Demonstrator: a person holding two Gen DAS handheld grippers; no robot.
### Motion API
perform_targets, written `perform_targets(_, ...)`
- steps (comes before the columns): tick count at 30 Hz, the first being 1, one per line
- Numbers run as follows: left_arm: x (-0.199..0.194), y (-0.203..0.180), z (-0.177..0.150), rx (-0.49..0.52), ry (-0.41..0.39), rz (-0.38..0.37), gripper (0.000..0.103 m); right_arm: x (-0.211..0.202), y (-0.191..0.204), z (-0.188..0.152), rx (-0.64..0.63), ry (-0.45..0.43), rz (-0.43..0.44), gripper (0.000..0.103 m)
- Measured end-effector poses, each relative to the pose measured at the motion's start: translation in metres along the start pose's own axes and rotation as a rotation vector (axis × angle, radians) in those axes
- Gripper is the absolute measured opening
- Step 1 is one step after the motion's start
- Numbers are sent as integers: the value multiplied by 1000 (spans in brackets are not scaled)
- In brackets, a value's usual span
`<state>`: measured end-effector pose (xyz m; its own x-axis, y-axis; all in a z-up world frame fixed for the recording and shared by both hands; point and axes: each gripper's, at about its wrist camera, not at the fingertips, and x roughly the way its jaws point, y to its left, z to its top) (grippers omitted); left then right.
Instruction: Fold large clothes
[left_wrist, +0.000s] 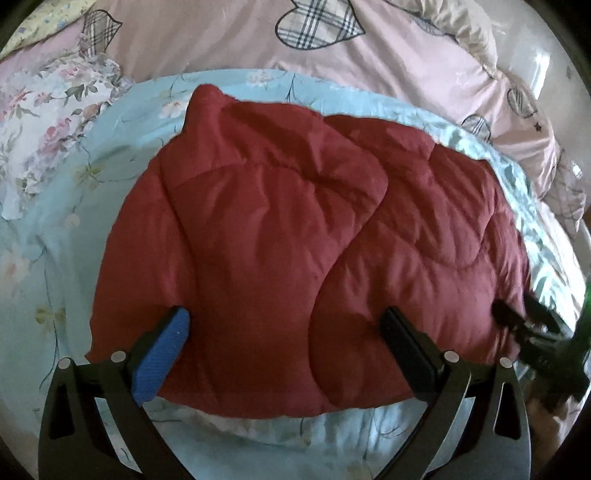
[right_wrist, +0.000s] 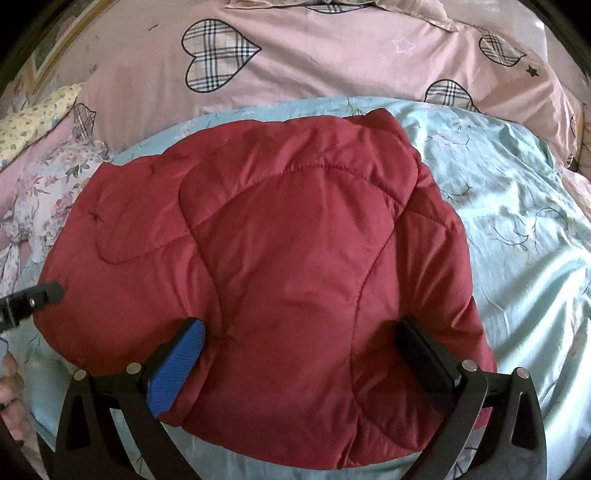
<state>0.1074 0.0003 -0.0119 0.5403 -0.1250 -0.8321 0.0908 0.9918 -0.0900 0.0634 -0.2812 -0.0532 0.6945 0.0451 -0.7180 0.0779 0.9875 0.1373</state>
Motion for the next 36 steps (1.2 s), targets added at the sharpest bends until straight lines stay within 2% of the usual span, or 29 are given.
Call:
perform_targets(8, 11, -1, -7, 20, -1, 47, 103, -3, 2, -9, -39, -29, 12, 103)
perform_targets(25, 8, -1, -15, 21, -15, 67, 103, -13, 4, -19, -14, -39, -7, 103)
perform_targets(30, -3, 3, -19, 5, -12, 59, 103, -29, 8, -22, -7, -55, -23, 103)
perform_targets(36, -14, 4, -27, -4, 2, 84, 103, -51, 10, -24, 17, -62, 27, 103)
